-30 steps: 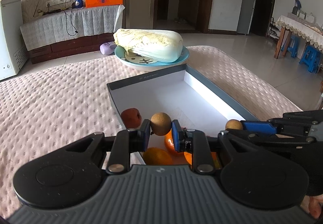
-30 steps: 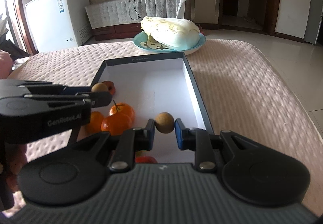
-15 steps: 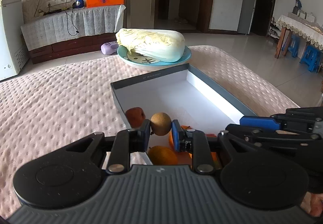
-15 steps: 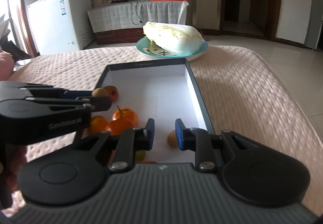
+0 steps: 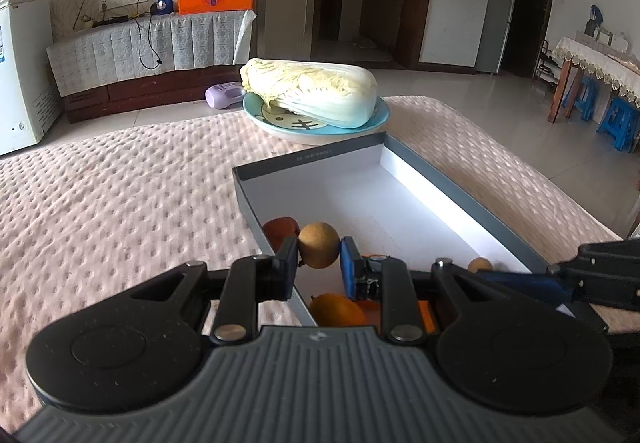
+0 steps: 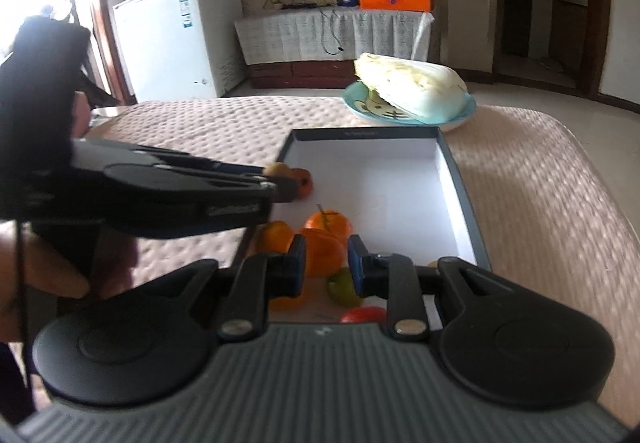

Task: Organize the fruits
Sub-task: 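Lower the longan into the box and open the left gripper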

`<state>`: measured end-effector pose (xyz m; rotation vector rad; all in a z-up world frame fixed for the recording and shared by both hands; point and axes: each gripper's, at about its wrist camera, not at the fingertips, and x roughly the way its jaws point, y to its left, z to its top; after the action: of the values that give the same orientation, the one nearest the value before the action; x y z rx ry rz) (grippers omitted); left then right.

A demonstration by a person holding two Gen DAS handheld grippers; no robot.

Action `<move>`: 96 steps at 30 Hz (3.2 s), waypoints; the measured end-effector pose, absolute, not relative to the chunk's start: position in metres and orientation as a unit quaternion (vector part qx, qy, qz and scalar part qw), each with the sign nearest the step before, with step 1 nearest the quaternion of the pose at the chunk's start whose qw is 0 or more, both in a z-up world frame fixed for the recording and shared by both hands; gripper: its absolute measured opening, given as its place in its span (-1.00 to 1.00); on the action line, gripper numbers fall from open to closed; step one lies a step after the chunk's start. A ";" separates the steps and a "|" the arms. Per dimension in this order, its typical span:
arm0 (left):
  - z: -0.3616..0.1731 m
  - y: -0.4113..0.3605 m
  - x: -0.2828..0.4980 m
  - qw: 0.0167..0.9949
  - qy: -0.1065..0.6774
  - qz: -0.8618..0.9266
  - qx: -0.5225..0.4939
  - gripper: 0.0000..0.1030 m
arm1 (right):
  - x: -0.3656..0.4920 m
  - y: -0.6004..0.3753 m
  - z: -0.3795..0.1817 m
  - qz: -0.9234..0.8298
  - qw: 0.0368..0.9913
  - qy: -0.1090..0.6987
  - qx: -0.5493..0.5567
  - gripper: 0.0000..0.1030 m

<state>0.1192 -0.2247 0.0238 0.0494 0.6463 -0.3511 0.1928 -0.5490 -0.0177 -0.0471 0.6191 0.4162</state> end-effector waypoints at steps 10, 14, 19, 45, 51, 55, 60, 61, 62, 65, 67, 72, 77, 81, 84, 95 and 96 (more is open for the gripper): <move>0.025 -0.225 0.117 0.932 0.316 -0.178 0.027 -0.47 | 0.211 -0.537 -0.030 0.144 0.937 0.314 -0.054 -0.41; 0.024 -0.226 0.117 0.931 0.317 -0.179 0.028 -0.48 | 0.213 -0.550 -0.023 0.129 0.945 0.300 -0.019 -0.41; 0.023 -0.228 0.118 0.931 0.316 -0.182 0.027 -0.48 | 0.202 -0.552 -0.025 0.140 0.940 0.307 -0.040 -0.41; 0.013 -0.246 0.123 0.925 0.322 -0.197 0.031 -0.48 | 0.159 -0.565 -0.015 0.141 0.931 0.337 -0.015 -0.41; 0.010 -0.250 0.124 0.924 0.324 -0.199 0.032 -0.48 | 0.152 -0.562 -0.015 0.148 0.930 0.335 -0.014 -0.41; 0.009 -0.254 0.124 0.924 0.324 -0.202 0.033 -0.48 | 0.153 -0.564 -0.016 0.147 0.930 0.336 -0.010 -0.41; 0.008 -0.257 0.126 0.925 0.322 -0.201 0.030 -0.48 | 0.154 -0.565 -0.017 0.146 0.930 0.336 -0.009 -0.41; 0.007 -0.258 0.127 0.925 0.322 -0.201 0.029 -0.48 | 0.154 -0.565 -0.017 0.147 0.930 0.337 -0.010 -0.41; 0.008 -0.259 0.127 0.925 0.321 -0.201 0.027 -0.48 | 0.154 -0.565 -0.017 0.146 0.930 0.337 -0.010 -0.41; 0.008 -0.261 0.128 0.925 0.320 -0.202 0.026 -0.48 | 0.154 -0.566 -0.017 0.145 0.930 0.338 -0.010 -0.41; 0.007 -0.262 0.128 0.925 0.319 -0.203 0.025 -0.48 | 0.154 -0.566 -0.017 0.145 0.930 0.337 -0.010 -0.41; 0.008 -0.265 0.127 0.926 0.316 -0.207 0.025 -0.48 | 0.154 -0.566 -0.017 0.142 0.931 0.337 -0.009 -0.41; 0.007 -0.269 0.125 0.925 0.315 -0.213 0.027 -0.47 | 0.154 -0.564 -0.017 0.138 0.931 0.337 -0.009 -0.41; 0.008 -0.269 0.121 0.923 0.318 -0.214 0.032 -0.47 | 0.154 -0.563 -0.017 0.134 0.932 0.337 -0.011 -0.41; 0.008 -0.268 0.118 0.920 0.323 -0.219 0.031 -0.47 | 0.152 -0.562 -0.017 0.131 0.932 0.336 -0.013 -0.41; 0.010 -0.263 0.099 0.922 0.320 -0.214 0.035 -0.45 | 0.128 -0.568 -0.015 0.108 0.937 0.333 -0.005 -0.41; 0.011 -0.262 0.097 0.923 0.320 -0.212 0.033 -0.45 | 0.125 -0.568 -0.015 0.107 0.937 0.333 -0.003 -0.41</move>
<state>0.0968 -0.2619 0.0111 0.0682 0.6569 -0.4346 0.1254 -0.5679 -0.0148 -0.0064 0.6809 0.2184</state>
